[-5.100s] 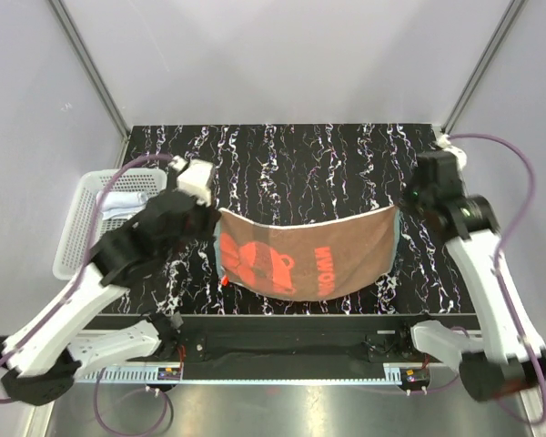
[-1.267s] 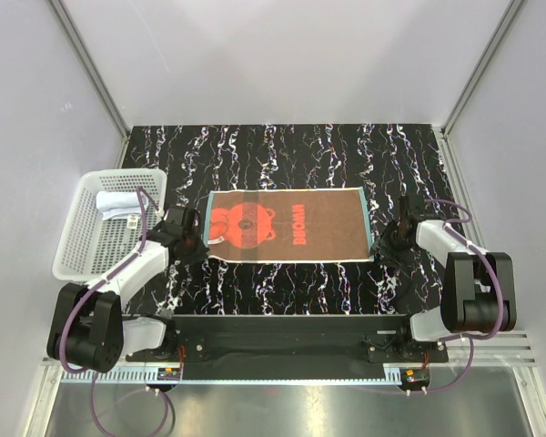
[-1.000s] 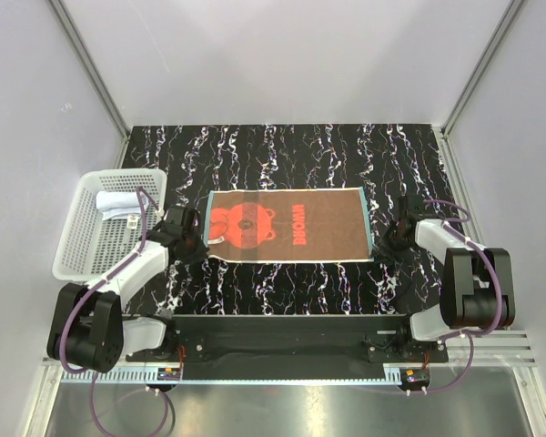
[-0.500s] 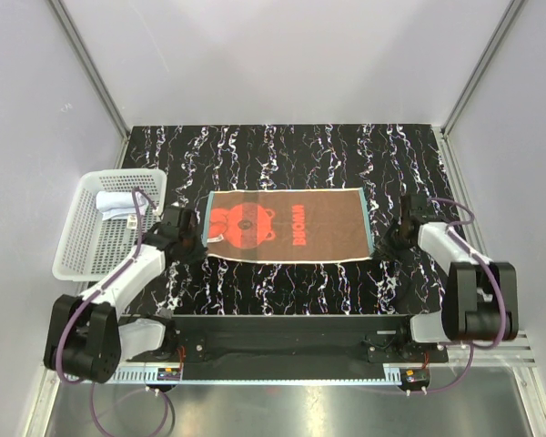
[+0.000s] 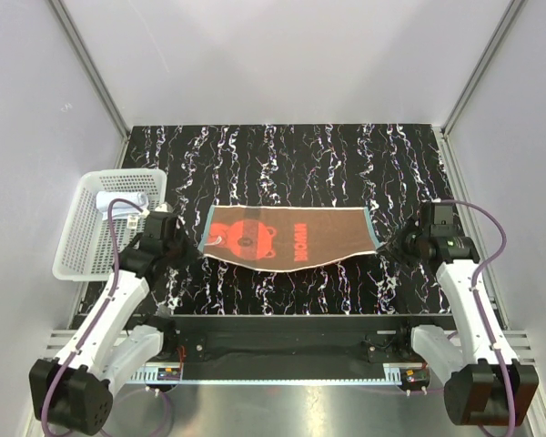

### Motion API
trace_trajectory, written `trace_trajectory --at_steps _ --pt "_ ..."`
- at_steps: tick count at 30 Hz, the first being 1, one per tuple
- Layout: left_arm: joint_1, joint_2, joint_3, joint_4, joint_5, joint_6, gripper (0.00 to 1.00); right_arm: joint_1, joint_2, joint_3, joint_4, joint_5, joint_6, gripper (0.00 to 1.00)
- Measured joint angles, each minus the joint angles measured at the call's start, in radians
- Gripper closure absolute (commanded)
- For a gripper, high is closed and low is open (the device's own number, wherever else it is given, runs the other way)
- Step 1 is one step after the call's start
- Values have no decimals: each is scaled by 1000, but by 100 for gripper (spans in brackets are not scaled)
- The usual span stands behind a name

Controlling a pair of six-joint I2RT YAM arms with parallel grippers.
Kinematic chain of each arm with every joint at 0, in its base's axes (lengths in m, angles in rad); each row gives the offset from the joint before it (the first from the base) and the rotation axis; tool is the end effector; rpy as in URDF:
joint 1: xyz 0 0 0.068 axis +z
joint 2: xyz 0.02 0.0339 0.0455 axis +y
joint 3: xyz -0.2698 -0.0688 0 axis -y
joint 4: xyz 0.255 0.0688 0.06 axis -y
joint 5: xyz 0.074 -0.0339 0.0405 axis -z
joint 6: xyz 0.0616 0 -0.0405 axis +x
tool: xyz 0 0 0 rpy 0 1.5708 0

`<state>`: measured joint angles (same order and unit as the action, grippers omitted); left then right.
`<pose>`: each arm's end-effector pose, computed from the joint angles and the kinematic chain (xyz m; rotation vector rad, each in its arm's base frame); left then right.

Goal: Roll the towels

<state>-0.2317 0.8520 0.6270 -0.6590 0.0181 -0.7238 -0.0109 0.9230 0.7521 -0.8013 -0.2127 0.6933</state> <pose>0.1849 -0.0448 0.2133 -0.6024 2.4321 -0.4321 0.1944 0.0109 0.2335 0.8154 2.4674 0.5295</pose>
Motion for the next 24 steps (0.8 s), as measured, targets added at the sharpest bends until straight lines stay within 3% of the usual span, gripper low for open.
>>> trace_trajectory --at_steps 7,24 --pt "3 67 103 -62 1 27 100 0 100 103 -10 -11 19 100" --pt "57 566 417 -26 6 80 100 2 581 345 131 -17 -43 100"
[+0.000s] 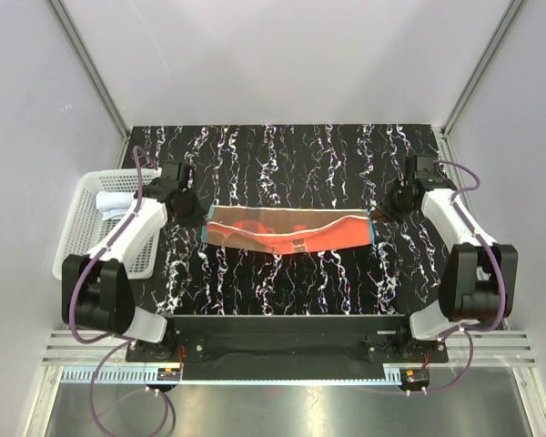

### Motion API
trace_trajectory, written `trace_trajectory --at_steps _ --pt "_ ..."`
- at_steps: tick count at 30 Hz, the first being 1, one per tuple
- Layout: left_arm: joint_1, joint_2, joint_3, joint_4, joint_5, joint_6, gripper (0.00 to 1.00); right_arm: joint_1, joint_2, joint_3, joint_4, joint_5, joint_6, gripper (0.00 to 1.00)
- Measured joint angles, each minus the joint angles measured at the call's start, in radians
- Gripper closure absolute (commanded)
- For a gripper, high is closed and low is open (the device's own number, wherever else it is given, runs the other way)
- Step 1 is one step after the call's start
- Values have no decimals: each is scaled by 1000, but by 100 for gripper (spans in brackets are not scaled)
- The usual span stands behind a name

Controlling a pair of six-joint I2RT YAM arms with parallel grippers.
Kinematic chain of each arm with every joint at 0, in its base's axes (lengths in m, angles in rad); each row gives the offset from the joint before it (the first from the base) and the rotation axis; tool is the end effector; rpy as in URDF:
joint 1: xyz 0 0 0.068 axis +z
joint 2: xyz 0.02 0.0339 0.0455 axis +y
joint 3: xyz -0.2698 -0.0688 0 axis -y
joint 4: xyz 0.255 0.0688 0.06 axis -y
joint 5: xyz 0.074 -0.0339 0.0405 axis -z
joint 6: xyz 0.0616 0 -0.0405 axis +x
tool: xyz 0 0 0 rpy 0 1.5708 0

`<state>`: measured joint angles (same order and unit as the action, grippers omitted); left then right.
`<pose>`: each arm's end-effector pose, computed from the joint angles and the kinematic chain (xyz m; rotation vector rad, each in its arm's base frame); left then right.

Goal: Roll the towels

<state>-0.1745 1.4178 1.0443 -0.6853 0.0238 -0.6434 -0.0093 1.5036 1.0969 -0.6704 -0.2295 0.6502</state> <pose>0.2997 -0.0543 0.2248 -0.6109 2.5935 -0.3064 0.3234 0.0110 0.2189 0.7999 2.5794 0.5096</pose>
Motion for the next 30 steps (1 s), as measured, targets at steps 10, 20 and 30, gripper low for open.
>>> trace_trajectory --at_steps 10,20,30 --pt "8 216 176 -2 -1 26 100 0 149 93 22 0 -31 100" --pt "27 333 251 -14 -3 41 100 0 257 147 32 -2 -50 100" --pt "70 454 315 -25 -8 45 96 -13 402 226 48 -17 -51 88"
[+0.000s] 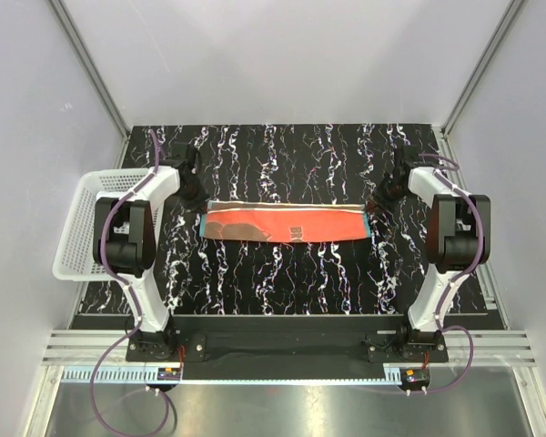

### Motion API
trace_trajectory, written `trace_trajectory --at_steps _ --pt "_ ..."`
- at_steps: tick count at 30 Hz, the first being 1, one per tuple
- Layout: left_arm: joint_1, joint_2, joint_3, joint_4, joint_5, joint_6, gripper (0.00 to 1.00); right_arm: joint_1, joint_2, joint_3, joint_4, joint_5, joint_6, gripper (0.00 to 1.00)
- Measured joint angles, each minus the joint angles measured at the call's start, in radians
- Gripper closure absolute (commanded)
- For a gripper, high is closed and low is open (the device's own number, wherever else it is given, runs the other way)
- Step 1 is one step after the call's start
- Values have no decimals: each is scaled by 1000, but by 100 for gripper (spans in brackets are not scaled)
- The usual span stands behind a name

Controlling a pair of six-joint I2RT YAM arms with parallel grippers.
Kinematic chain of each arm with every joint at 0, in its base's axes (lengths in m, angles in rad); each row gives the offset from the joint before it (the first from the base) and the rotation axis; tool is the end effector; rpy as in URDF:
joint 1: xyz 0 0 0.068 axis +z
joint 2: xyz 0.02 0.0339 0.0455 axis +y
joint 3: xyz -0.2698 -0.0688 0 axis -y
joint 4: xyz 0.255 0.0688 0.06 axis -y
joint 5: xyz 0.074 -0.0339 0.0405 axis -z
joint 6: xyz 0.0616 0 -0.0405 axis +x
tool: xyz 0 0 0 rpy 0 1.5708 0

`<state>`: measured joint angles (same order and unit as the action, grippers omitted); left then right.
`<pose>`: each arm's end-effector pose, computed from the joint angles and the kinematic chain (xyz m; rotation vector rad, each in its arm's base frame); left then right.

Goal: Roll the towels

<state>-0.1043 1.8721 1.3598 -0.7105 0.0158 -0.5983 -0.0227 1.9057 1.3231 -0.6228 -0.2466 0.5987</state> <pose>0.3957 -0.0424 0.1710 -0.6842 2.7296 -0.1911 0.4026 0.0059 0.1532 0.8012 2.7065 0.4834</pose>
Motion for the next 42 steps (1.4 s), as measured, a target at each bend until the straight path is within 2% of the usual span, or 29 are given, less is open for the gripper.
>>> trace_trajectory --at_steps 1,3,4,6,7,8,10,15,21,23,26,30,35,42 --pt "2 14 10 0 0 0 86 0 11 12 2 -2 0 72" --pt "6 39 31 -5 1 7 73 0 34 36 4 -3 -2 54" --pt "9 50 43 -6 0 10 58 -1 44 49 4 -3 -4 35" --pt "14 63 64 -10 0 19 38 -3 55 71 3 -1 -13 21" --pt "16 63 71 -10 -1 26 24 -4 56 81 -2 1 -17 13" --pt "18 61 78 -14 -1 31 19 -6 54 92 -10 6 -20 12" --pt "18 48 87 -14 -10 35 10 -11 41 110 -17 30 -36 10" --pt "18 -49 86 -47 -24 69 8 -25 -130 71 -36 106 -57 13" --pt "16 -324 -46 -19 -24 129 8 -32 -480 -242 66 66 -7 30" --pt "16 -413 -113 -5 -29 149 7 -32 -527 -359 108 40 23 31" --pt "16 -487 -206 16 -40 171 8 -32 -511 -462 134 12 60 32" --pt "16 -502 -286 30 -42 183 9 -32 -471 -495 176 -11 93 32" --pt "16 -501 -295 46 -40 184 9 -32 -424 -496 249 -12 115 35" --pt "16 -501 -295 63 -37 183 9 -32 -321 -503 323 -29 126 43"
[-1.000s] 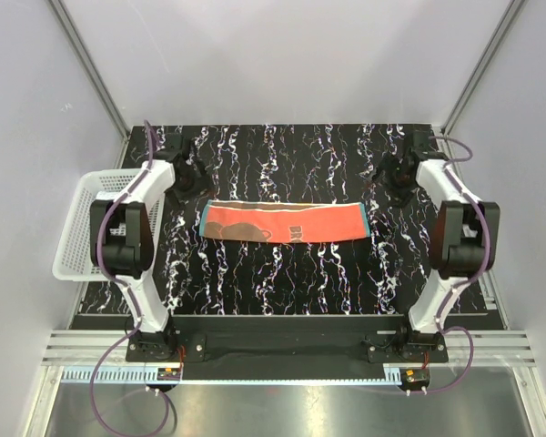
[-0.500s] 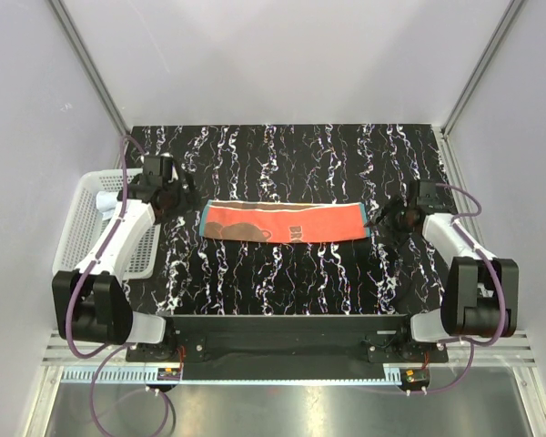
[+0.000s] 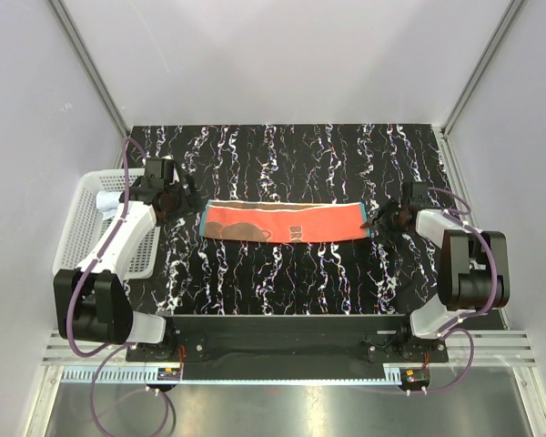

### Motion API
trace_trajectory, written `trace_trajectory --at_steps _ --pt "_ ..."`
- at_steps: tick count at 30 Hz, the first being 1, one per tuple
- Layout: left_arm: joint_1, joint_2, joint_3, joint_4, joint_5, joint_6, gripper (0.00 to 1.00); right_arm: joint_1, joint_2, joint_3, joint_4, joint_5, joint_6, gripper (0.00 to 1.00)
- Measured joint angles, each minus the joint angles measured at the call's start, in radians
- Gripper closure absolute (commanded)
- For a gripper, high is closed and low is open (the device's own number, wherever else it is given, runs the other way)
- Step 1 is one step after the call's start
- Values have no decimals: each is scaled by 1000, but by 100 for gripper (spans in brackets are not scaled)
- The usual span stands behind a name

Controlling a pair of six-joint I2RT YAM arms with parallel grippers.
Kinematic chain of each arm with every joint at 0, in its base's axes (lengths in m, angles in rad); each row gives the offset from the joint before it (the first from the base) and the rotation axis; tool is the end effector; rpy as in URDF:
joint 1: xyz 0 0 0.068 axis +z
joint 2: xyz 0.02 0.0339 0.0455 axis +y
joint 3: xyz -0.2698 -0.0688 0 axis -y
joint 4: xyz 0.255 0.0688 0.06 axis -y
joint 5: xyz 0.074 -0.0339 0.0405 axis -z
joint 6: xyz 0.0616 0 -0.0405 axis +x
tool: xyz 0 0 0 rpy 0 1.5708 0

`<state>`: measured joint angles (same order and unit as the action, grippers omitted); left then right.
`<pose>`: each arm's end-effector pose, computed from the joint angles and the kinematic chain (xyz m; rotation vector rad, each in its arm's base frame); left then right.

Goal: Roll the towels

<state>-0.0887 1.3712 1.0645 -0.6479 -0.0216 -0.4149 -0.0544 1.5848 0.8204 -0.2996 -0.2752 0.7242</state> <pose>0.3050 -0.0258 0.2475 -0.4201 2.4991 -0.1744 0.3145 -0.0004 0.1336 0.9330 2.5288 0.5816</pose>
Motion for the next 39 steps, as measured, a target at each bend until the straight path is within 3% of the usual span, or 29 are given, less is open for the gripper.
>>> trace_trajectory --at_steps 8,14,34,39 --pt "0 0 0 12 0 0 10 0 45 -11 47 -14 6 62" --pt "-1 0 0 14 0 0 10 0 73 -10 71 -34 2 86" --pt "-8 0 -9 14 18 0 10 -36 -44 212 -276 185 -191 100" --pt "-8 0 -9 14 40 -1 10 39 -56 346 -356 205 -204 100"
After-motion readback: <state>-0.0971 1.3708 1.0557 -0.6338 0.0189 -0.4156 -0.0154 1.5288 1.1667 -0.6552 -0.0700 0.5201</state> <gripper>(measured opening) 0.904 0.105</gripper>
